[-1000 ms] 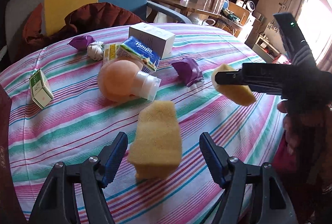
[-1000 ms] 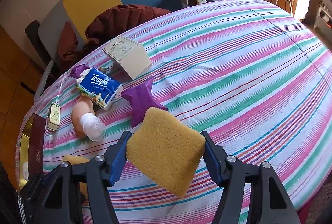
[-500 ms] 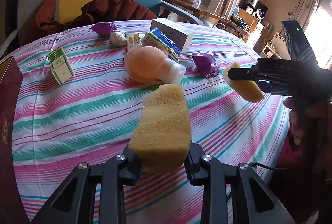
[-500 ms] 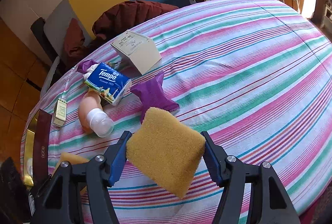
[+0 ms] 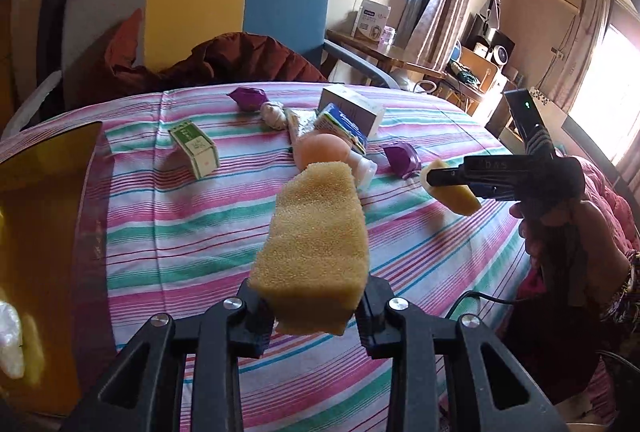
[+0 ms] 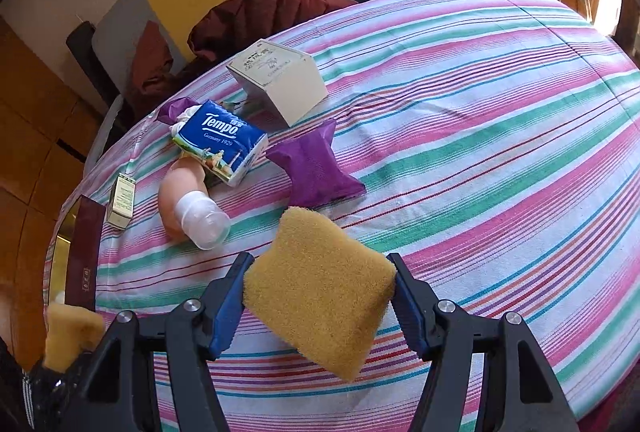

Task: Organize objects
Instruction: 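Carry both yellow sponges to the gold tray and open both tools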

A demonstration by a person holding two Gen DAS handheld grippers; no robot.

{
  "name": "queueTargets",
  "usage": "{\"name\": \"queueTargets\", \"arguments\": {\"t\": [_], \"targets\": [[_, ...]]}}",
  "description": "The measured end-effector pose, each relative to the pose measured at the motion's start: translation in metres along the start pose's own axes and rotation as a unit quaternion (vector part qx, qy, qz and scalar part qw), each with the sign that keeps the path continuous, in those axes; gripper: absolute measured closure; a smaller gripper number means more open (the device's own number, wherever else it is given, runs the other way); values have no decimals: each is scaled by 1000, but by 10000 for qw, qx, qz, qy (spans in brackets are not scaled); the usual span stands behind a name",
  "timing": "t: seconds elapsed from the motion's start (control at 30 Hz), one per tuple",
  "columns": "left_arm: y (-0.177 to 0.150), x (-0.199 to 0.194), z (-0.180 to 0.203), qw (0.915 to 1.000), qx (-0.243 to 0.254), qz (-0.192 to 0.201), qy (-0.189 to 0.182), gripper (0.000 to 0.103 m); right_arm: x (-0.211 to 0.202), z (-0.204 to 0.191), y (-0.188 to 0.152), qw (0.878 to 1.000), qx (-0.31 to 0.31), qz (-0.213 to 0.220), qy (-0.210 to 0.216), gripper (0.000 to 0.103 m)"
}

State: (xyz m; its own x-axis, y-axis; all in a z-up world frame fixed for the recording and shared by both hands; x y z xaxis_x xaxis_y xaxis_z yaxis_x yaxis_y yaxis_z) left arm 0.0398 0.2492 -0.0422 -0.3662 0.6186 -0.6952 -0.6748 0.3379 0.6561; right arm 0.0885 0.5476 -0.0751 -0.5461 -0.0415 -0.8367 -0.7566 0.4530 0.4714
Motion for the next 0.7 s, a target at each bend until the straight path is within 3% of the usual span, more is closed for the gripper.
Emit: {"name": "queueTargets", "arguments": {"t": [0.37, 0.7], "targets": [[12, -31, -86, 9939, -896, 278, 576, 70, -8, -11, 3, 9994, -243, 251, -39, 36], [14, -47, -190, 9725, -1928, 223, 1288, 70, -13, -56, 0, 9906, -1245, 538, 157, 36]]}}
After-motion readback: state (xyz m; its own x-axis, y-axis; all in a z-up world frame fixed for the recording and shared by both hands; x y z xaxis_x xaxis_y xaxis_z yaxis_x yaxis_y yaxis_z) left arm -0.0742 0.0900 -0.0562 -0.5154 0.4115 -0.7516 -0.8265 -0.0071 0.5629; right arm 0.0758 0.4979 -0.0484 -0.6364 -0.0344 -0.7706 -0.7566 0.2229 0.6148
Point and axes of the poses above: each gripper's, at about its wrist camera, not at the fingertips, and x roughly the way its jaws point, z to its right, y to its top, the point moved 2 cm from there along x, roughly the way its jaws point, and after that the axes turned 6 degrees about -x, right-handed, at the moved point
